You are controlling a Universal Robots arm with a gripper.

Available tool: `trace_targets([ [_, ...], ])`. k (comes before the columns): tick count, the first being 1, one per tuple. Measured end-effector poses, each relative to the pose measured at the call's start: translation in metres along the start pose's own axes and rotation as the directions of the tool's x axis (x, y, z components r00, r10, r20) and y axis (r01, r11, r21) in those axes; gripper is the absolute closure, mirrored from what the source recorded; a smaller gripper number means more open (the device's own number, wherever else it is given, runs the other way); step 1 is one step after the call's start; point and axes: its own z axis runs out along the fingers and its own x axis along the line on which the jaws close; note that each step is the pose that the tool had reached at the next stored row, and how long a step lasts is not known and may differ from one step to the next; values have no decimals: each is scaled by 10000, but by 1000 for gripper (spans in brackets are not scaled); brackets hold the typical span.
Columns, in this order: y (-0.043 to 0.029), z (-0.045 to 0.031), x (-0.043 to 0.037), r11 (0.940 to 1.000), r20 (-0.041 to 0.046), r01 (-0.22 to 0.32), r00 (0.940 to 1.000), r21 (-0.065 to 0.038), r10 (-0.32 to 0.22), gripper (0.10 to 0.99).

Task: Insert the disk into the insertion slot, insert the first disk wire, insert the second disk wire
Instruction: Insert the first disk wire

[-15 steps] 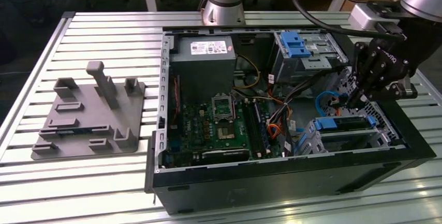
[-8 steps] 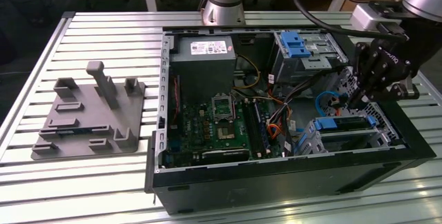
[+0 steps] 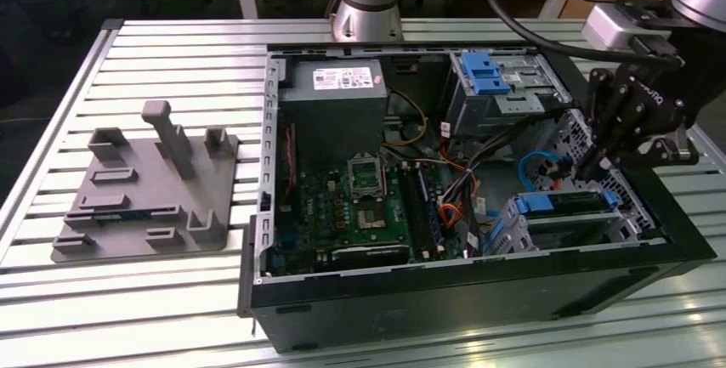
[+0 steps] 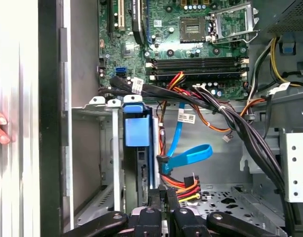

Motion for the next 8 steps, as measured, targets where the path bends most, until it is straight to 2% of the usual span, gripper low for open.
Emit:
trace_targets([
  [4, -2, -3, 51, 10000, 20, 2, 10000, -1, -2, 922],
  [6, -3, -2, 74, 10000, 72, 6, 10000, -3, -6, 922],
  [8, -4, 0, 92, 10000, 166, 16, 9999, -6, -16, 922],
])
